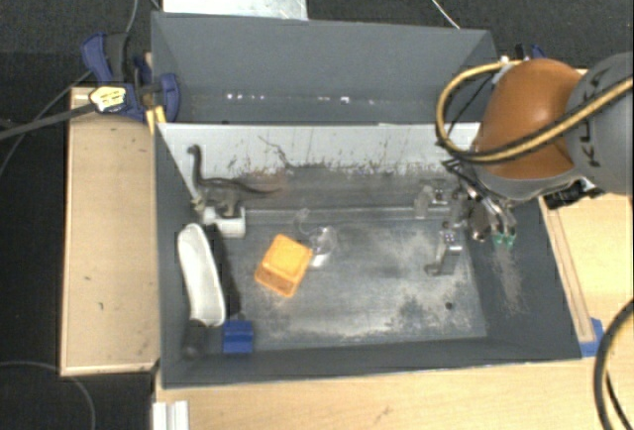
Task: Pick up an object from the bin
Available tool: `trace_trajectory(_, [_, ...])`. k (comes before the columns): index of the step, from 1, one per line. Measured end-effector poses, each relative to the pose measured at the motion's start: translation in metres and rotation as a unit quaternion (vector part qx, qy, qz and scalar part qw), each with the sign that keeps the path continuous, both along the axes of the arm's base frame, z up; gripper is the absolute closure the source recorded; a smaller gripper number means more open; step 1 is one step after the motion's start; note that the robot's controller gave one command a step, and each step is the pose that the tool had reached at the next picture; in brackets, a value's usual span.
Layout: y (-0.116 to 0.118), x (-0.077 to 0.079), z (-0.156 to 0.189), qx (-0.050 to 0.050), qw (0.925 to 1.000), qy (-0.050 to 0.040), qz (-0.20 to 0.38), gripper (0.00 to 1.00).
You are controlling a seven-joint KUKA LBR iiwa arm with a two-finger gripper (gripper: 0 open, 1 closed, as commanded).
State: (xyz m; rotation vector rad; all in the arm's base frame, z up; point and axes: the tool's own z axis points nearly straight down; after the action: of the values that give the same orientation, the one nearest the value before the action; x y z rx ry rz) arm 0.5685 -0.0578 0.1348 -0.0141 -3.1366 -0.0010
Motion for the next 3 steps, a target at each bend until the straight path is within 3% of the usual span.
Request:
trace_trajectory(1, [0.000,0.002,0.005,0.000,1.0000,-0.0041,0.001,0.00])
trace_trajectory(2, [0.063,-0.013,-0.031,0.000,0.9961,-0.0017,-0.088,0.00])
trace_trajectory(3, [0.081,0.003,-0.057,0.000,0.9995,-0.0061,0.033,0.00])
